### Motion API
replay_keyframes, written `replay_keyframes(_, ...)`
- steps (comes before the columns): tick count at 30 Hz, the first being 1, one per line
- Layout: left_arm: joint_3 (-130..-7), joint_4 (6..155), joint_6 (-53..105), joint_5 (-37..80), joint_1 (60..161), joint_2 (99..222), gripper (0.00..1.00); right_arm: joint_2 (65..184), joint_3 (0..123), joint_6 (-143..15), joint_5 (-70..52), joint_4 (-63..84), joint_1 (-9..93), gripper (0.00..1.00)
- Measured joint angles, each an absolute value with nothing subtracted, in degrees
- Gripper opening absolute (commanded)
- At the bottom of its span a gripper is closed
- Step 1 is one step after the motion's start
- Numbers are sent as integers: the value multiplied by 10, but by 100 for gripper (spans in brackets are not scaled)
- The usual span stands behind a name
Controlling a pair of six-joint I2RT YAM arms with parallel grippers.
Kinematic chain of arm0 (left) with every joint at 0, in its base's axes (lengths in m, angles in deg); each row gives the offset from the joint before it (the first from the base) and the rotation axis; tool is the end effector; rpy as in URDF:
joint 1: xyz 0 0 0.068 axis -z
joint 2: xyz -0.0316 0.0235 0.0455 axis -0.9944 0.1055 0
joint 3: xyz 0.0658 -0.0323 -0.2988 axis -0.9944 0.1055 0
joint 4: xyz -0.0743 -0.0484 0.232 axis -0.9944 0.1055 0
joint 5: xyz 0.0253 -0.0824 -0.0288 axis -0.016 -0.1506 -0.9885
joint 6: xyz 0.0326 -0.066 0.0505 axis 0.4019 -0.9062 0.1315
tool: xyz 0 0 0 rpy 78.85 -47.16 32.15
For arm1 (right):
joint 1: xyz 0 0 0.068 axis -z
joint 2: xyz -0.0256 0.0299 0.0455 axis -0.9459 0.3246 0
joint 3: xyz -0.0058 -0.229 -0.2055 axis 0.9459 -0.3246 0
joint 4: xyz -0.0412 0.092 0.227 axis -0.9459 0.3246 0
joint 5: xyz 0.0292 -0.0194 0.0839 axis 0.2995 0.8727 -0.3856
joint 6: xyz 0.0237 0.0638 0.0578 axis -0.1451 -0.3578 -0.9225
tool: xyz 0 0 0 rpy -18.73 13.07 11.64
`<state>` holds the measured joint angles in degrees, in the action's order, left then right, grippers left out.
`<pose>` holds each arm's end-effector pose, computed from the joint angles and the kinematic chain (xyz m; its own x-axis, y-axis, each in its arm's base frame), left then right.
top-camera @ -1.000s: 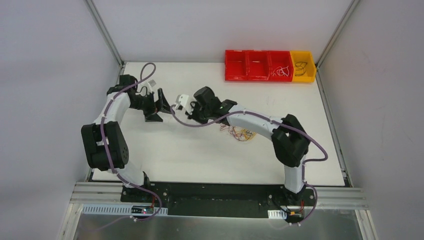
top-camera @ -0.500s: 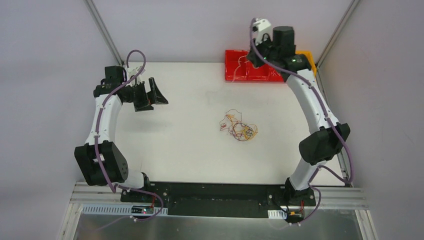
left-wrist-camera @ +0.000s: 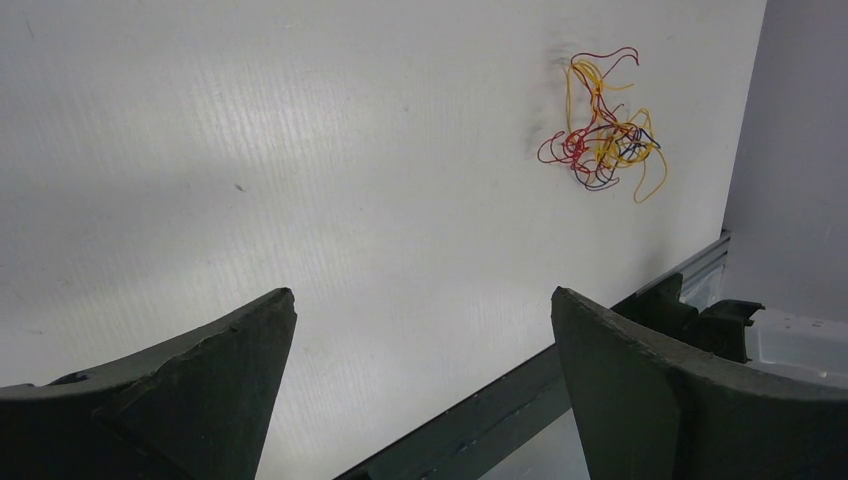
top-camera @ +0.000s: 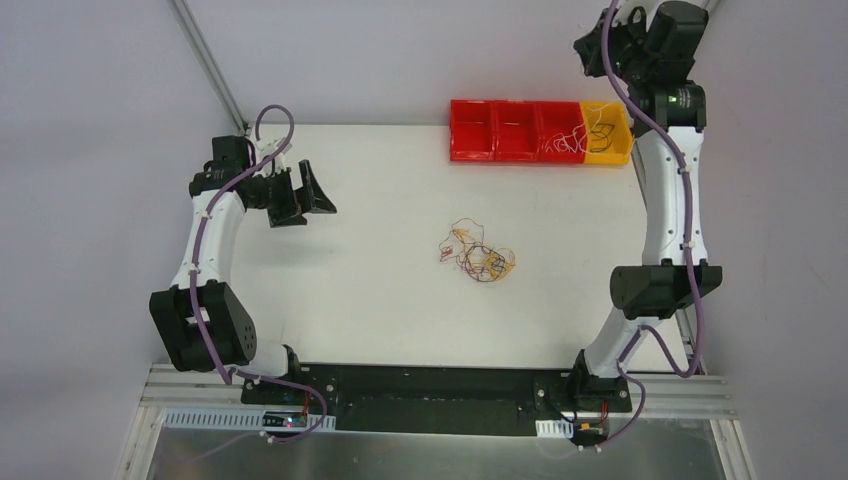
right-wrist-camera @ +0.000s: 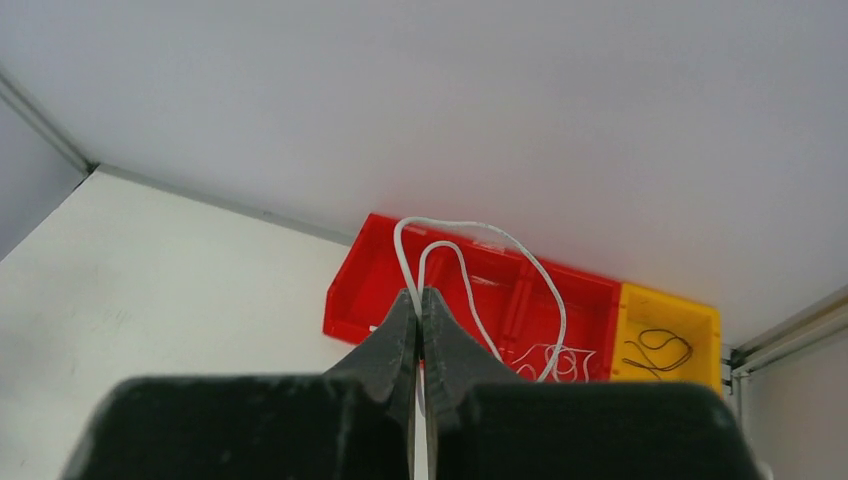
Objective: Untangle the cables
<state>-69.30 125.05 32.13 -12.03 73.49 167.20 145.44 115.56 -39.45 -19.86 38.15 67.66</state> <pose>0.3033 0.0021 0.3294 -0.7948 -0.2237 -0.5641 0.1909 0.7903 -0.5823 0.4074 0.0497 0.5650 0.1016 -0.2803 -0.9545 -0.3616 0.8834 -0.2980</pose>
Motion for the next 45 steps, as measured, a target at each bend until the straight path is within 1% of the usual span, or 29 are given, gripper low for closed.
replay_keyframes(6,-693,1250,324,-120,735,1672,99,1493,1203,-404,-179,345,726,0)
replay_keyframes(11,-689,1250,324,-122,735,1672,99,1518,1208,-414,-163,307,745,0)
replay_keyframes(15,-684,1251,323,-122,735,1672,100,1542,1214,-418,-154,278,745,0)
replay_keyframes(24,-682,1250,320,-122,735,1672,100,1622,1286,-413,-129,205,743,0)
replay_keyframes(31,-675,1249,319,-122,735,1680,100,1659,1281,-394,-121,155,743,0)
replay_keyframes(45,-665,1246,320,-118,735,1689,100,1709,1283,-387,-121,116,738,0)
